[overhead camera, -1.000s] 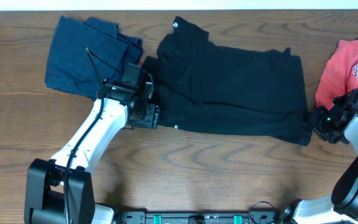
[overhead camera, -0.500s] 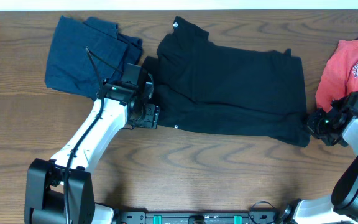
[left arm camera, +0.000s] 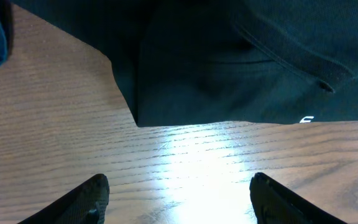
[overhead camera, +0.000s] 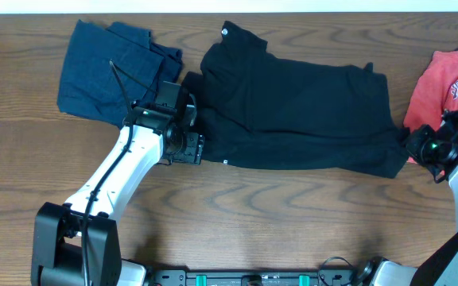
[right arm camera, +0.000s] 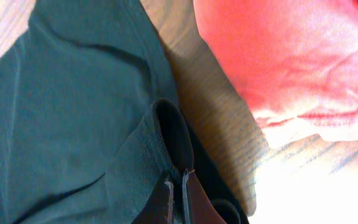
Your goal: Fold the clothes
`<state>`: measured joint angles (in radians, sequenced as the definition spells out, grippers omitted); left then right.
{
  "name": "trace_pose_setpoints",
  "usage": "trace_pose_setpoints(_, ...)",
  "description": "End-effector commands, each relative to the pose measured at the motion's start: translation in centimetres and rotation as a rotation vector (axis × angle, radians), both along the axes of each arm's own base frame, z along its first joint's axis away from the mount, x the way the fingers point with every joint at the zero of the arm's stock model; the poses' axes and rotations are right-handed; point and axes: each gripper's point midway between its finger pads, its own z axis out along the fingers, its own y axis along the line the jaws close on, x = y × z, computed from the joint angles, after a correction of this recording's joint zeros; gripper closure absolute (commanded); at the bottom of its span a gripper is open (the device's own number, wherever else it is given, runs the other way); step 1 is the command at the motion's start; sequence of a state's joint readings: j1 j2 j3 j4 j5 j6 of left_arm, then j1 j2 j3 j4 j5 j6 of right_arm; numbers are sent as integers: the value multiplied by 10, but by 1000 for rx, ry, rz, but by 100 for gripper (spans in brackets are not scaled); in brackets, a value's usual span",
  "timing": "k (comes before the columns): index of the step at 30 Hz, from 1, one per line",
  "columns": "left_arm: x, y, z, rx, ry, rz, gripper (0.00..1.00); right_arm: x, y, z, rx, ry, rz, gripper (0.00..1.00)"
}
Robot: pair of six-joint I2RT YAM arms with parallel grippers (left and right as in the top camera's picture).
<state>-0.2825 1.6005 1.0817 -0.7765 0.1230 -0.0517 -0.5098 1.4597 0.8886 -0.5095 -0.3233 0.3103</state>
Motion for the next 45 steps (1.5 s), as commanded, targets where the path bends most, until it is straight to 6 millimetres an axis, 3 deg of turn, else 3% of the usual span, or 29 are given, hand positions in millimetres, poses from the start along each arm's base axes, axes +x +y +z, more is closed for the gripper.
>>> trace_pose_setpoints(1,3,3,3,7,-18,6,26,13,-2,10,-23,-50,15,99)
trace_pose_setpoints(8,3,1,3,-1,-16,11,26,31,4,9,-37,-92,46,98)
trace_pose_setpoints(14,11,-19,9,-112,-48,-12,23,32,20,-8,-8,-42,86,99)
trace_pose_setpoints(20,18,-51,17,-257,-78,-75,21,29,23,-12,2,-21,90,99)
trace_pose_setpoints(28,15,-78,-20,-247,-13,-155,21,27,24,-13,6,-13,90,96)
trace_pose_setpoints(34,6,-102,-47,-200,-7,-332,21,26,24,-14,9,-8,90,96)
trace_pose_setpoints(43,32,-98,-48,-87,-132,-330,23,25,24,-14,8,-3,89,96)
trace_pose_setpoints(45,36,-100,-48,-92,-149,-330,33,25,24,-14,7,-3,89,97)
